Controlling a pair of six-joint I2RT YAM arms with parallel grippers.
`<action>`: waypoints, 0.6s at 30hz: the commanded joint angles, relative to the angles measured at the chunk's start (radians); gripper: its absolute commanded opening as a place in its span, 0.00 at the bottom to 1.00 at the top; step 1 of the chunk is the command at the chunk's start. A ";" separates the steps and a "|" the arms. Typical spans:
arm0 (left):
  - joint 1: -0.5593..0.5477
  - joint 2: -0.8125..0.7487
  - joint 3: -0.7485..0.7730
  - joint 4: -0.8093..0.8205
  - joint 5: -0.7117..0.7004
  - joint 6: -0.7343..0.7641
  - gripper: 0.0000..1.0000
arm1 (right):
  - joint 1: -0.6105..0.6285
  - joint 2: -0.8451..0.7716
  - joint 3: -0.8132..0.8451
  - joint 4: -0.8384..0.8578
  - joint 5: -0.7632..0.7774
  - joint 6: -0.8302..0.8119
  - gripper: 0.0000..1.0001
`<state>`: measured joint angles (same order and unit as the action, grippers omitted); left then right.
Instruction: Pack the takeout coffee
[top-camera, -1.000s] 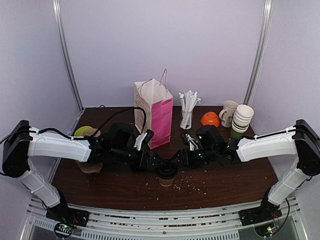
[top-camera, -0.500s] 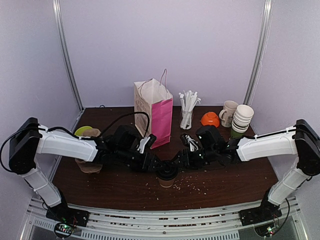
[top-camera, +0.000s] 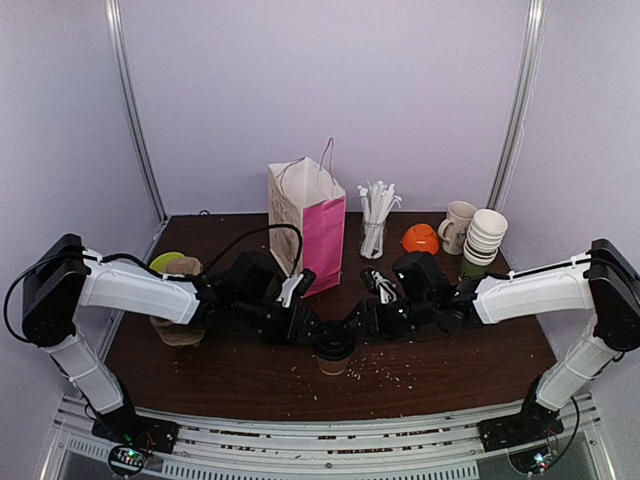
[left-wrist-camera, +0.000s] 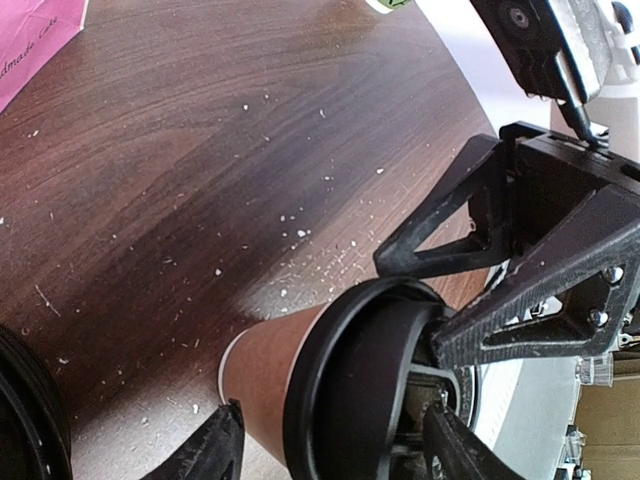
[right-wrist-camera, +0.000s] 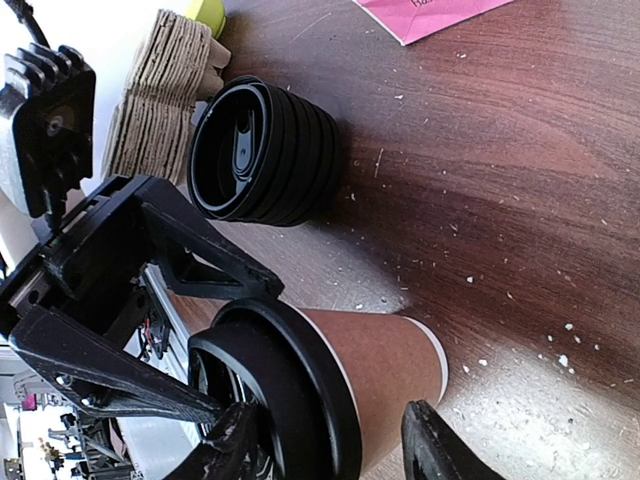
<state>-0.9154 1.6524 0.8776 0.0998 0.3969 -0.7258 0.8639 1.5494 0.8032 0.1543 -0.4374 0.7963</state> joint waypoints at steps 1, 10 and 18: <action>0.007 0.040 -0.034 -0.009 -0.029 0.017 0.62 | 0.004 0.040 -0.055 -0.024 0.011 0.028 0.50; 0.007 0.072 -0.071 0.020 -0.035 0.006 0.58 | 0.003 0.070 -0.126 0.120 -0.033 0.123 0.49; 0.009 0.052 -0.095 0.059 -0.012 0.000 0.63 | 0.002 0.052 -0.161 0.186 -0.035 0.158 0.50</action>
<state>-0.9142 1.6772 0.8276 0.2394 0.4114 -0.7345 0.8577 1.5734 0.6895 0.4187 -0.4759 0.9390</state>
